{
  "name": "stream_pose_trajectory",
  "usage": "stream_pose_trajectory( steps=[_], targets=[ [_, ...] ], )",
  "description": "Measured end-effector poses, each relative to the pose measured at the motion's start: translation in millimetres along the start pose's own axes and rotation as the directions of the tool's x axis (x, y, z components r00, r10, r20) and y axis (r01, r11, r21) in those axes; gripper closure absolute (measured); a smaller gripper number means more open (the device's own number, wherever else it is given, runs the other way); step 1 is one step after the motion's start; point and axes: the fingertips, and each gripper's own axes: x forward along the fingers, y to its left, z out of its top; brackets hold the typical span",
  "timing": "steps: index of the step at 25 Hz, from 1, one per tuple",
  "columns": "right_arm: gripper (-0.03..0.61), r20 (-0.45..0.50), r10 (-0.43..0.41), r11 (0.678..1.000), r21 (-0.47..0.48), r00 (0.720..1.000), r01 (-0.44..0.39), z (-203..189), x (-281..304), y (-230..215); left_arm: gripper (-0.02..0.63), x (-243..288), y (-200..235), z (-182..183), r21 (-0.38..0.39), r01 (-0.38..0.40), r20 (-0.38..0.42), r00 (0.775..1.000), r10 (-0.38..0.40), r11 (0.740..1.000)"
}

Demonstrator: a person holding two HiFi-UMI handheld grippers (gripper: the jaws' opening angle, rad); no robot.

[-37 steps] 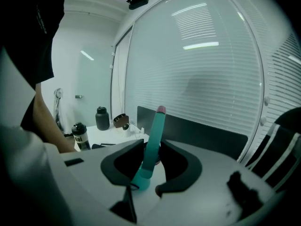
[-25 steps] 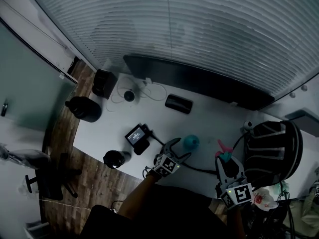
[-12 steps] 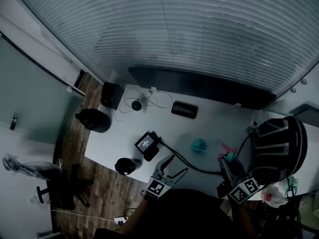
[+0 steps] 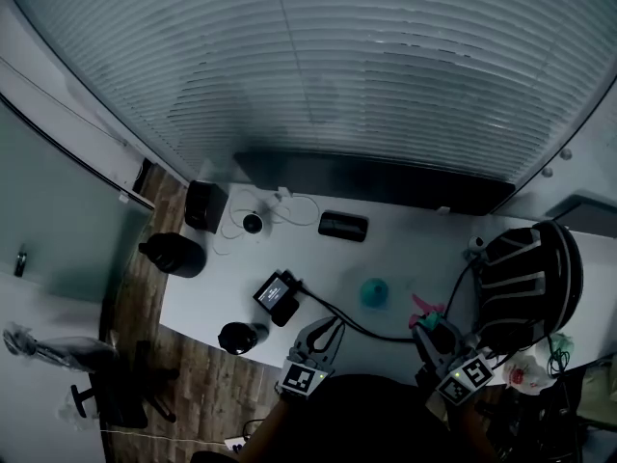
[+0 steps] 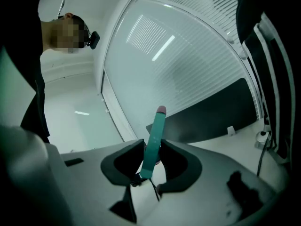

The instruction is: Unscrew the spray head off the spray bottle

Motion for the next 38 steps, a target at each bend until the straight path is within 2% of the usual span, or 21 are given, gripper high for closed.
stream_pose_trajectory(
  steps=[2, 10, 16, 18, 20, 24, 29, 31, 34, 38],
  targets=[
    [0.466, -0.001, -0.017, 1.0, -0.001, 1.0, 0.017, -1, -1, -1, 0.608, 1, 2, -1, 0.002, -0.009, -0.012, 1.0, 0.009, 1.0],
    [0.466, -0.015, -0.046, 0.999, 0.006, 0.999, 0.046, -15, -4, -3, 0.609, 8, -17, -14, 0.025, 0.11, -0.042, 0.993, -0.109, 0.994],
    [0.466, -0.033, -0.057, 0.998, -0.042, 0.998, 0.056, -17, 0, 0, 0.609, 9, -21, -23, 0.011, 0.134, -0.04, 0.99, -0.134, 0.991],
    [0.466, -0.039, -0.073, 0.994, -0.088, 0.997, 0.069, -13, 2, 0, 0.609, 10, -22, -24, 0.007, 0.142, -0.041, 0.989, -0.141, 0.99],
    [0.466, -0.061, -0.097, 0.98, -0.178, 0.993, 0.085, -8, 8, -1, 0.609, 10, -22, -25, 0.003, 0.148, -0.049, 0.988, -0.147, 0.989],
    [0.466, -0.124, -0.156, 0.921, -0.375, 0.98, 0.1, 1, 22, -7, 0.609, 7, -19, -34, -0.01, 0.144, -0.058, 0.988, -0.144, 0.99],
    [0.466, -0.208, -0.212, 0.877, -0.472, 0.955, 0.092, 10, 46, -8, 0.609, 5, -11, -36, -0.018, 0.124, -0.059, 0.99, -0.125, 0.992],
    [0.466, -0.205, -0.195, 0.882, -0.465, 0.959, 0.08, 13, 52, -3, 0.609, 4, -10, -35, -0.023, 0.121, -0.061, 0.991, -0.122, 0.992],
    [0.466, -0.223, -0.191, 0.909, -0.408, 0.956, 0.086, 11, 48, -4, 0.609, 1, -8, -34, -0.024, 0.11, -0.064, 0.992, -0.111, 0.994],
    [0.466, -0.228, -0.199, 0.91, -0.405, 0.953, 0.093, 4, 48, -9, 0.609, 1, -5, -33, -0.019, 0.11, -0.078, 0.991, -0.111, 0.994]
  ],
)
